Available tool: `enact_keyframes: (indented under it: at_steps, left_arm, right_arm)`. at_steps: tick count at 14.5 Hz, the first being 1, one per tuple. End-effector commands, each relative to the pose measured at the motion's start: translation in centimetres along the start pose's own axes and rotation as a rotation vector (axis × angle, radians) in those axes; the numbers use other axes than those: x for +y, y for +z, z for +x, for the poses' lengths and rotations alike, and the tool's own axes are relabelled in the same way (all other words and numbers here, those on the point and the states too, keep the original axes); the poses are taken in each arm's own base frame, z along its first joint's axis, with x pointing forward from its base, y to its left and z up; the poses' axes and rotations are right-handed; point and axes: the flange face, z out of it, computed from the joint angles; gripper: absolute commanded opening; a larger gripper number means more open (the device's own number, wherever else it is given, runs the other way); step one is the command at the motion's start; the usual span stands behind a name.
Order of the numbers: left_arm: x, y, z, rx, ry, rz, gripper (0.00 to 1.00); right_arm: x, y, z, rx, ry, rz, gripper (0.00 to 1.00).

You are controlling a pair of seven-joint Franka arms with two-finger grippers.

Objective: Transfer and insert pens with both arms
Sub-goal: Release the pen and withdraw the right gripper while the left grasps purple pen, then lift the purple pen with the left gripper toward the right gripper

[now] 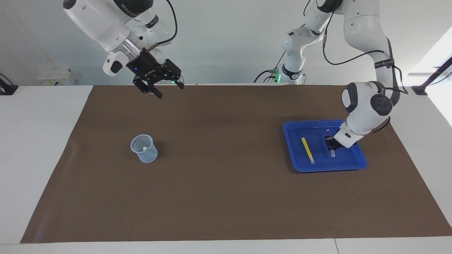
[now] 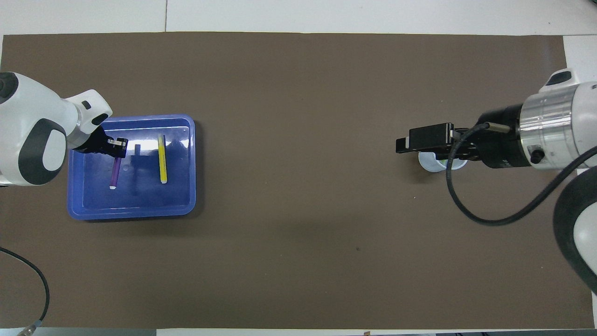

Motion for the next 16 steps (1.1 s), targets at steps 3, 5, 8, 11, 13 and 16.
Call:
enact_keyframes:
  at_steps: [3,5,8,11,13,16]
  left_arm:
    - [4.7,-7.2,0.5,-0.085,-0.282,-0.091,0.0]
    - [7.2,-9.4,0.3,-0.143,-0.546,-0.174,0.0]
    - [13.1,-11.4,-0.1,-0.204,-0.818,-0.241,0.0]
    - [17.3,-13.7,-0.7,-0.268,-1.031,-0.325,0.0]
    - [19.9,-15.2,-1.6,-0.338,-1.117,-0.409,0.0]
    - [22.2,-16.0,-3.2,-0.437,-1.229,-0.483,0.0]
  right_arm:
    - [-2.1,1.6,-0.8,-0.001,0.196,0.116,1.0]
    - [-2.9,2.1,-1.1,0.011,0.212,0.142,1.0]
    - [-5.3,3.4,-1.9,0.043,0.289,0.174,1.0]
    - [-6.7,5.1,-3.0,0.083,0.301,0.196,1.0]
    - [-7.3,6.7,-3.8,0.125,0.287,0.21,1.0]
    - [-8.5,8.6,-4.7,0.175,0.27,0.234,1.0]
